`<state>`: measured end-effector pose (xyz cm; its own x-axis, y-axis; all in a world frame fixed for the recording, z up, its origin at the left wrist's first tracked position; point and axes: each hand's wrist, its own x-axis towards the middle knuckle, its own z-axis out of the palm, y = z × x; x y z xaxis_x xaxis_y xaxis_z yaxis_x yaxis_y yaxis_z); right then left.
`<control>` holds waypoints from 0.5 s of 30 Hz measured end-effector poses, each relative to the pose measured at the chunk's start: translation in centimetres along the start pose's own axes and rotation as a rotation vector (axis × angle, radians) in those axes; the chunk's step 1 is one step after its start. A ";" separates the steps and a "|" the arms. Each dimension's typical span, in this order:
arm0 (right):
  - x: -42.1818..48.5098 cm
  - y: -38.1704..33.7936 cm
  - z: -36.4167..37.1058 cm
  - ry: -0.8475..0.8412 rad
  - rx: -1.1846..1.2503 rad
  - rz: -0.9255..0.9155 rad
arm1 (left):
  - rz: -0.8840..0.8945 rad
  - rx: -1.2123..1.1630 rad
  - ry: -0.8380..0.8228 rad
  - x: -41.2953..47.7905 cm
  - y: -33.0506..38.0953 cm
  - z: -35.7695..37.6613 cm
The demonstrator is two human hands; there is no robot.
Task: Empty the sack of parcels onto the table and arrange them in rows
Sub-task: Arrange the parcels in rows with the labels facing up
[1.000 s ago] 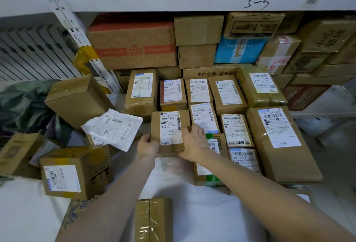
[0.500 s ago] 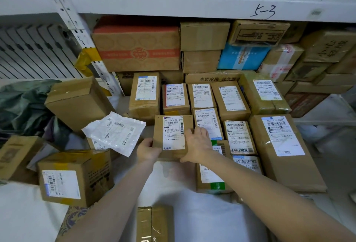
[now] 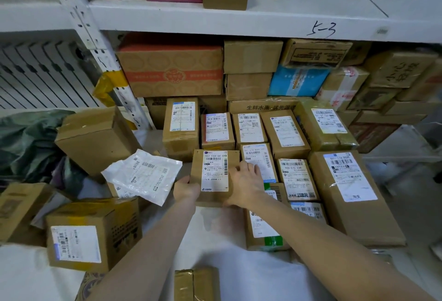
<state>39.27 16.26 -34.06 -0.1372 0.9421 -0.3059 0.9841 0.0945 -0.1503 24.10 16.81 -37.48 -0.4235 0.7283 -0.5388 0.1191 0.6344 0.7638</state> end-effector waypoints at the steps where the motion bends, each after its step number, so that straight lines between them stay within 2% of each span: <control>1: 0.1 0.0 -0.2 0.003 0.000 0.000 | 0.001 -0.001 0.019 0.1 -0.1 0.2; 7: 0.3 0.2 -0.3 -0.006 0.044 -0.029 | 0.047 0.024 0.043 0.0 -0.2 0.8; 15: -0.4 0.7 0.2 -0.027 0.107 -0.078 | 0.098 0.057 -0.057 -0.8 -0.2 0.1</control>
<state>40.02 15.91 -34.19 -0.2174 0.9240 -0.3146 0.9528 0.1310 -0.2737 24.50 16.11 -37.16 -0.3560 0.8002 -0.4827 0.2094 0.5717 0.7933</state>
